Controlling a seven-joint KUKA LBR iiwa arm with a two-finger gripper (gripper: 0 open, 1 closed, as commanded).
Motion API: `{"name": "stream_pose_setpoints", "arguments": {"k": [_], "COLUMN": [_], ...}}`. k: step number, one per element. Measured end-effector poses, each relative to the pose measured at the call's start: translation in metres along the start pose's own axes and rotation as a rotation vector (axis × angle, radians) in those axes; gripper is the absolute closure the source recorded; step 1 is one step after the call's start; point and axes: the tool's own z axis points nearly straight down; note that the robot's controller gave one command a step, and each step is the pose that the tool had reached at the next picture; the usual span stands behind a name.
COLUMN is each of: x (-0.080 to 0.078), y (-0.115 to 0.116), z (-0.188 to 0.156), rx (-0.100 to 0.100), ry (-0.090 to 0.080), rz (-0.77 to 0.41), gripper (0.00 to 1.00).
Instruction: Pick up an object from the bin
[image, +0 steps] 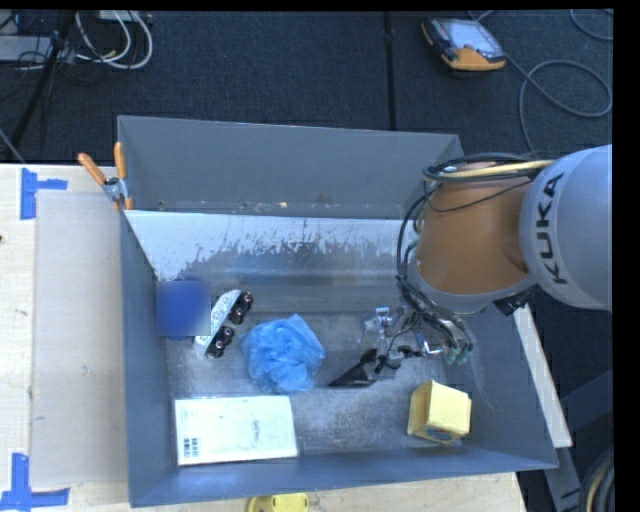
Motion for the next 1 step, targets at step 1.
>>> {"name": "stream_pose_setpoints", "arguments": {"k": [1], "x": [0.0134], "y": [-0.0059], "z": [0.0104], "rx": [0.003], "ry": [-0.025], "rz": [-0.039], "gripper": [1.00]}}
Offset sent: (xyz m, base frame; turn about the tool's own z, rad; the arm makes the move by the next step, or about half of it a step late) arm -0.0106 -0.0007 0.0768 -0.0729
